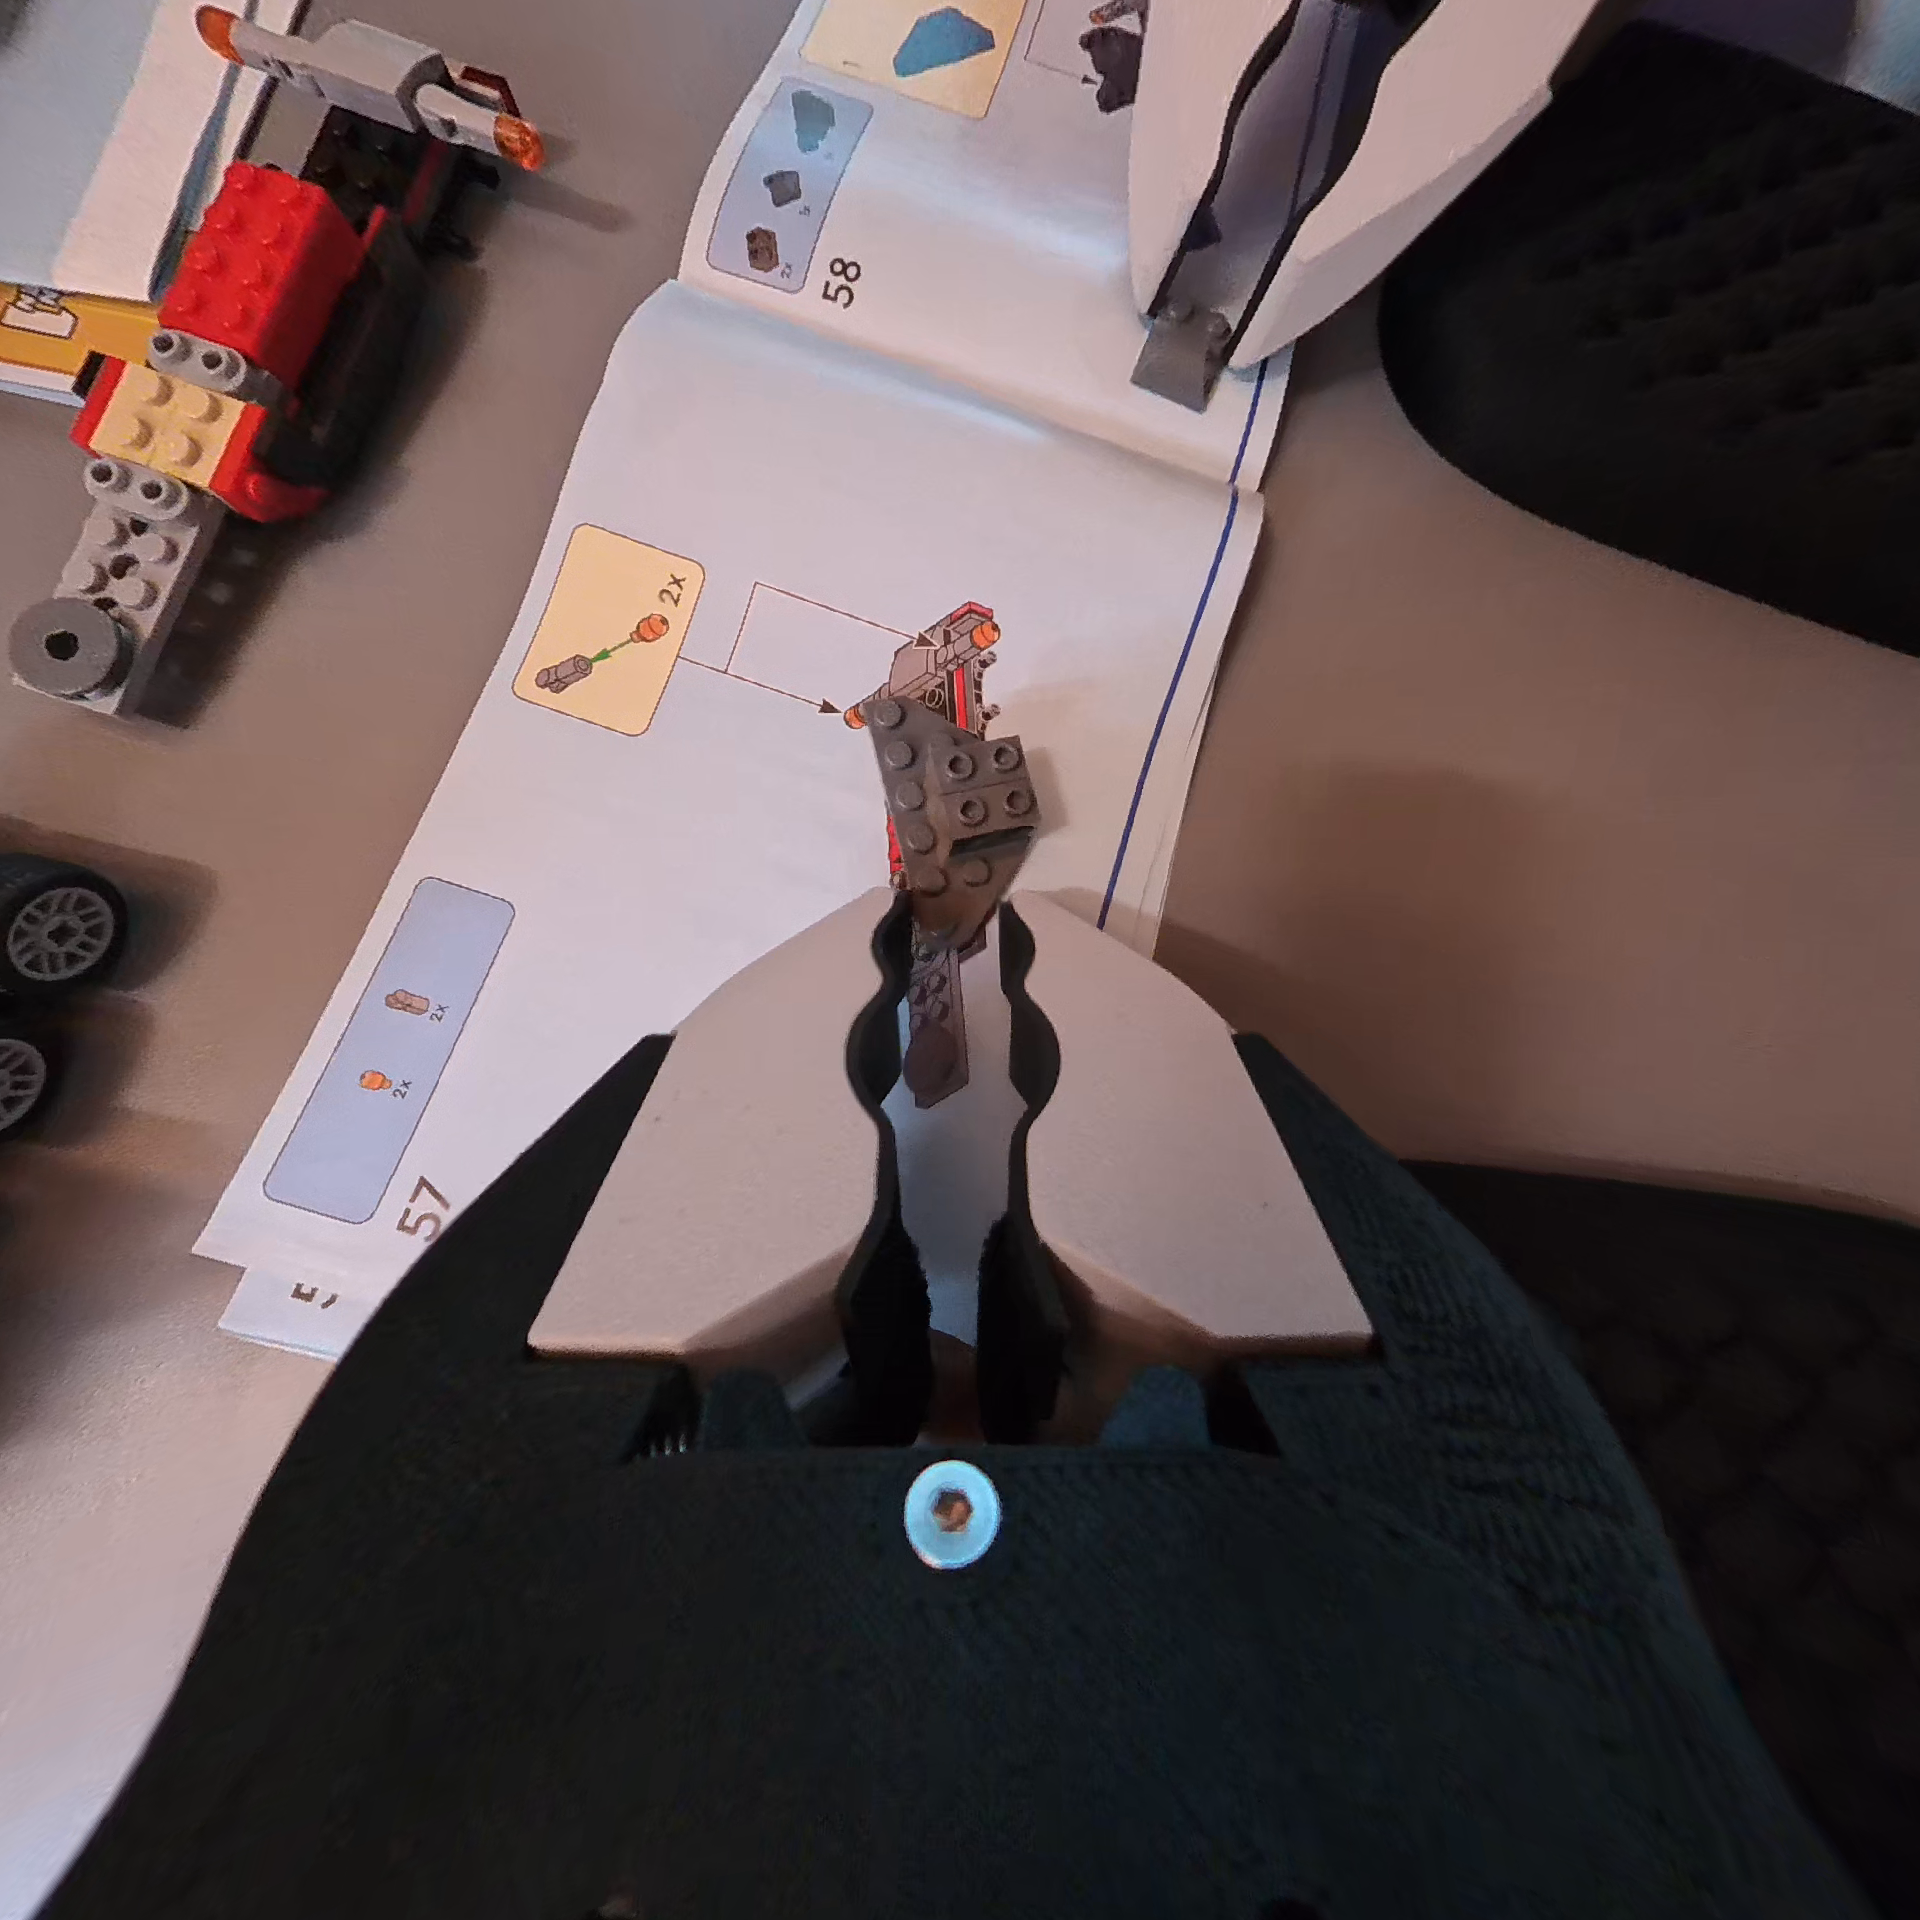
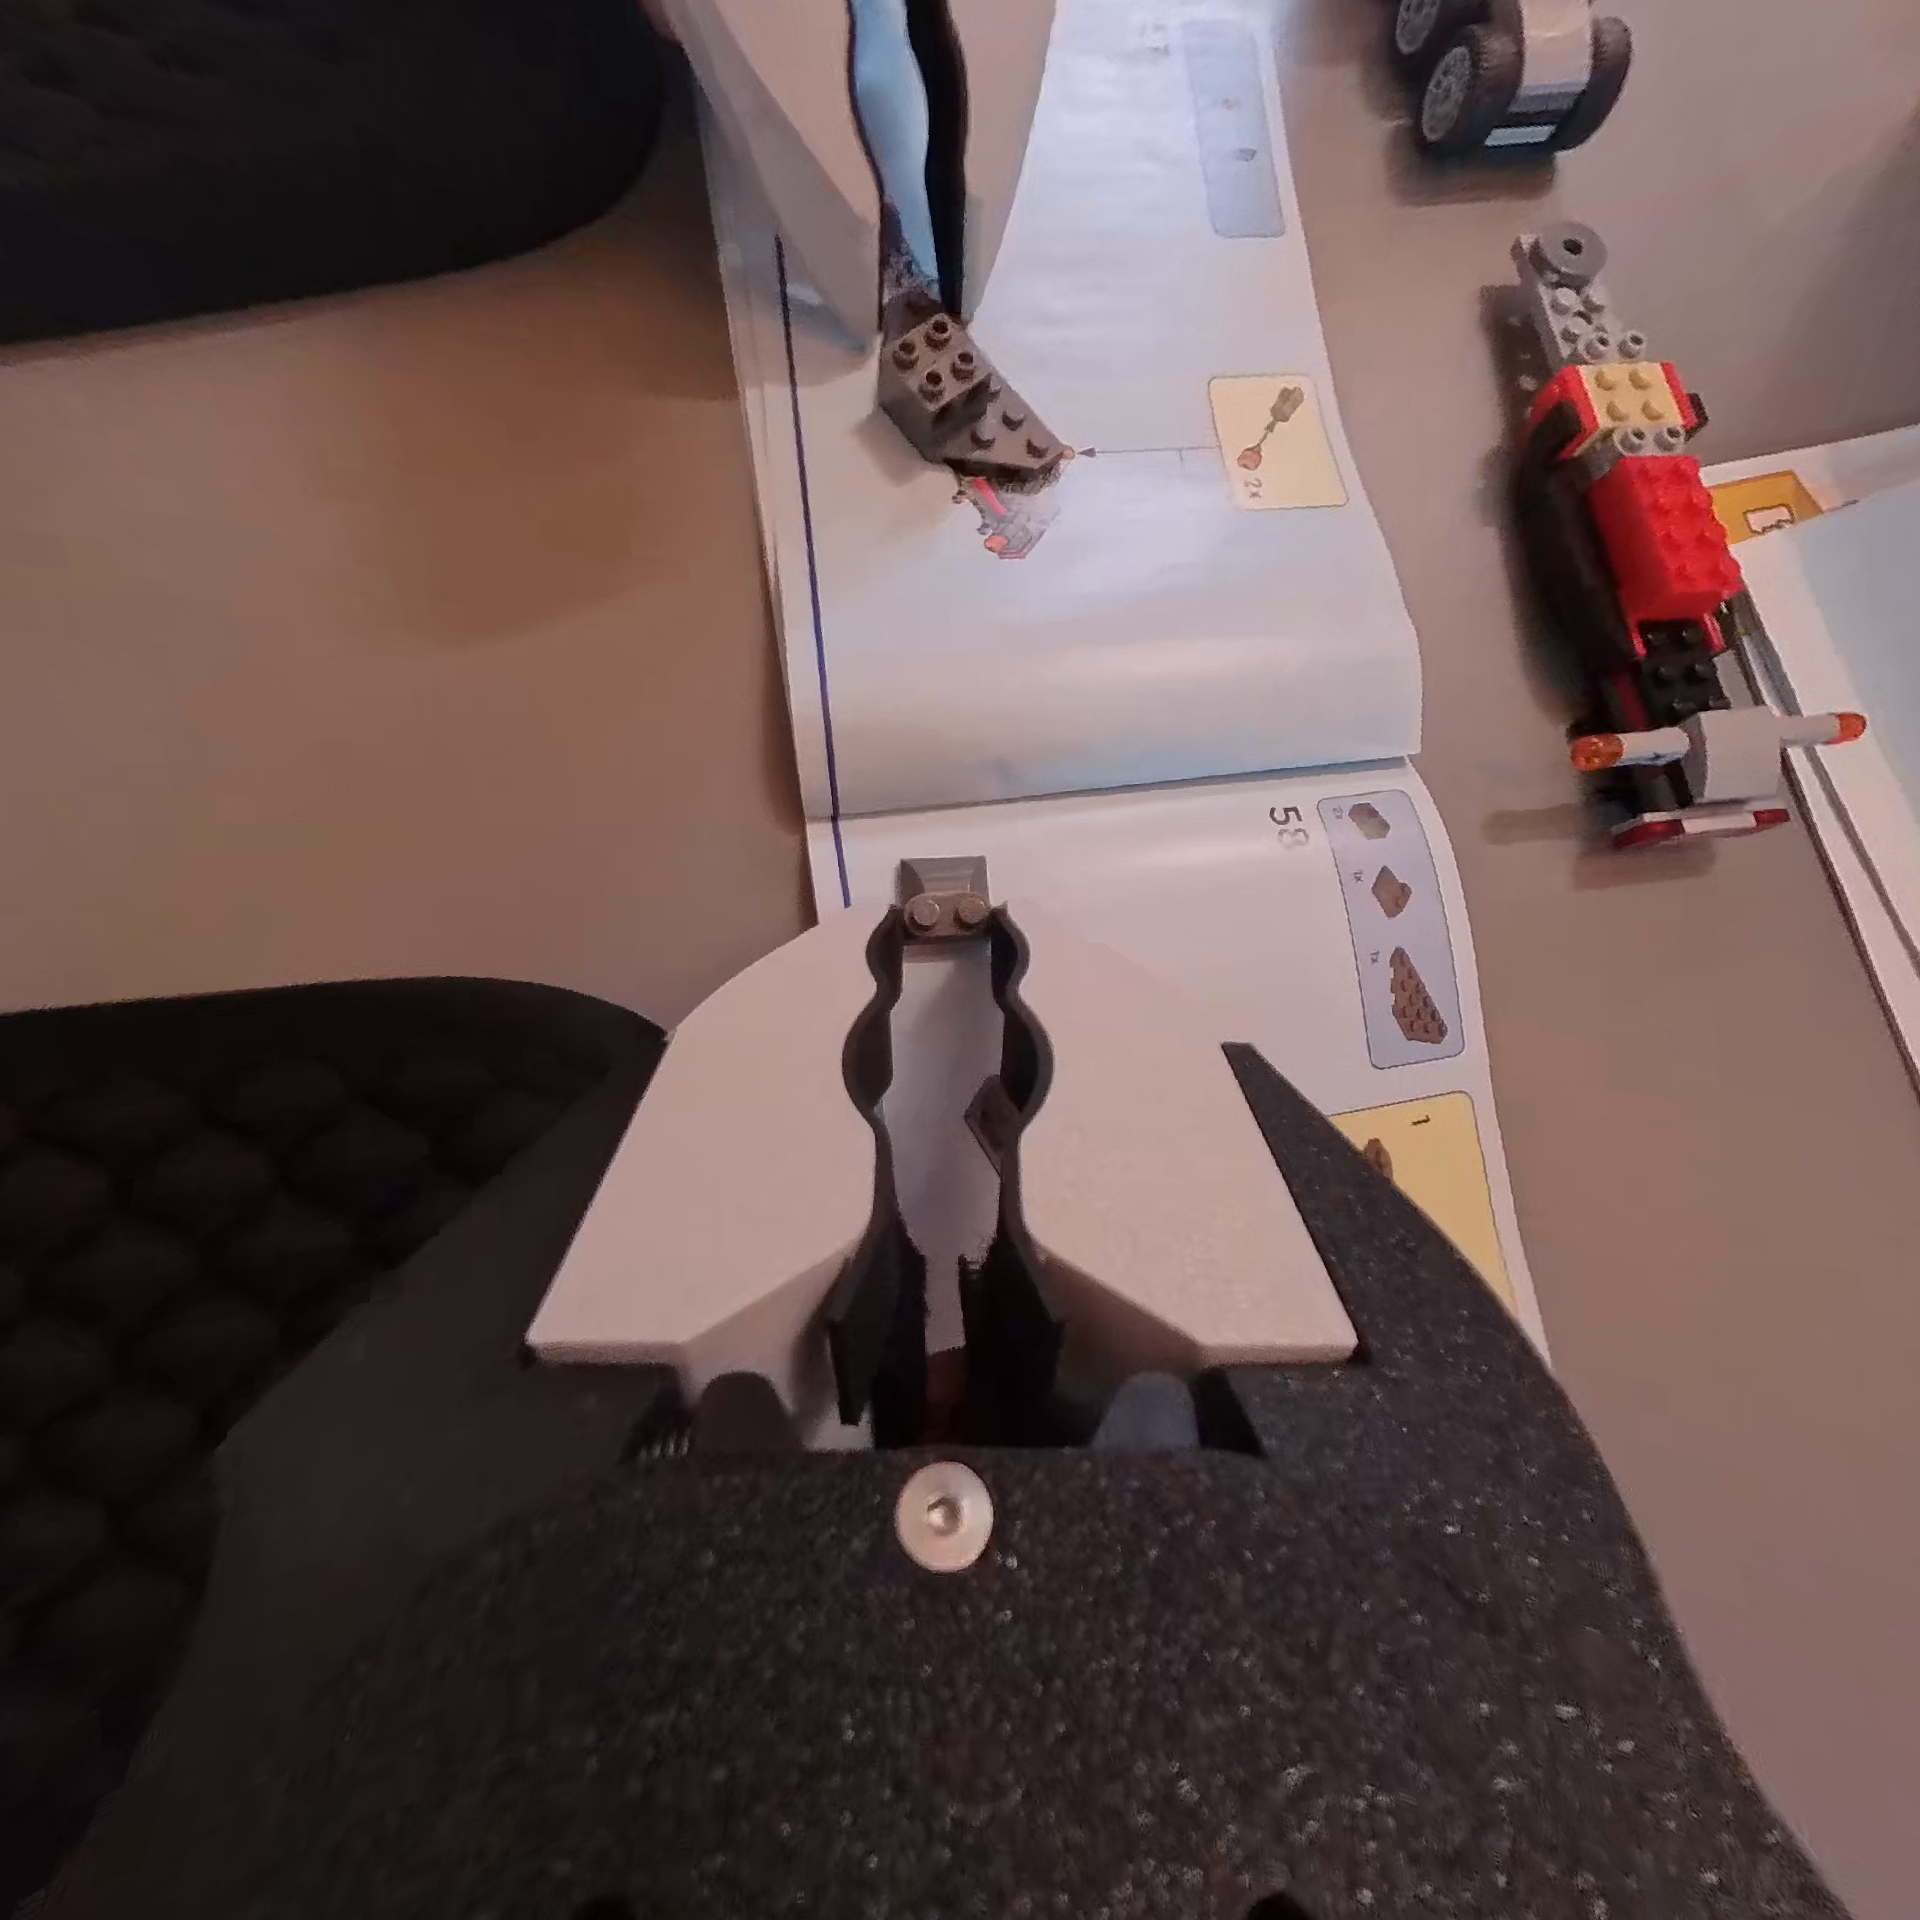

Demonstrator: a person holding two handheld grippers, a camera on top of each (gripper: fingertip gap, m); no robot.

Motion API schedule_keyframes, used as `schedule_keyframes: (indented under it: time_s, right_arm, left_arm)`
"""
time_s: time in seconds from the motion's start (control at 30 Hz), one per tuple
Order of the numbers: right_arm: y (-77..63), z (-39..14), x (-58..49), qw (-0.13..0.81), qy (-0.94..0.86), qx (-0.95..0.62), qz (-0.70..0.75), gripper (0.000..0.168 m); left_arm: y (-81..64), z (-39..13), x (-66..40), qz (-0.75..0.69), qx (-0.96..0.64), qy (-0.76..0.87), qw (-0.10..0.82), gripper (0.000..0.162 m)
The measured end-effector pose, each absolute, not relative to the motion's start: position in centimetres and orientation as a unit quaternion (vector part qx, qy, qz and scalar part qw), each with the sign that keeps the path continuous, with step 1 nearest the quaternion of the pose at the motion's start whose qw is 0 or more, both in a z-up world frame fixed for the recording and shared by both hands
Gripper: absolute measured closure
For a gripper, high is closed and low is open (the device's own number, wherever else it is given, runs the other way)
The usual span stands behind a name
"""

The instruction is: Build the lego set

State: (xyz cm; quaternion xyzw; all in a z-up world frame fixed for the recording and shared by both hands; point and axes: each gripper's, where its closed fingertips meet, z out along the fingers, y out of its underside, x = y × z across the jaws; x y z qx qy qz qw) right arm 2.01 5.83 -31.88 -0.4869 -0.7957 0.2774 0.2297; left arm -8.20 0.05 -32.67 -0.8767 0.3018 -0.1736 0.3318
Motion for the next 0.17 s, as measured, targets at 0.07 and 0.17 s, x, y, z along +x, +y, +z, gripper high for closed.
schedule_keyframes:
  time_s: [0.07, 0.17]
  right_arm:
    - [5.8, -31.6, 1.9, 0.239, -0.775, -0.512, 0.284, 0.152]
    - [5.9, -30.4, 1.2, 0.264, -0.722, -0.566, 0.298, 0.152]
  left_arm:
    - [0.2, -32.7, -8.0, -0.170, -0.883, 0.293, 0.326, 0.147]
    - [0.7, -32.7, -7.7, -0.159, -0.896, 0.266, 0.318, 0.148]
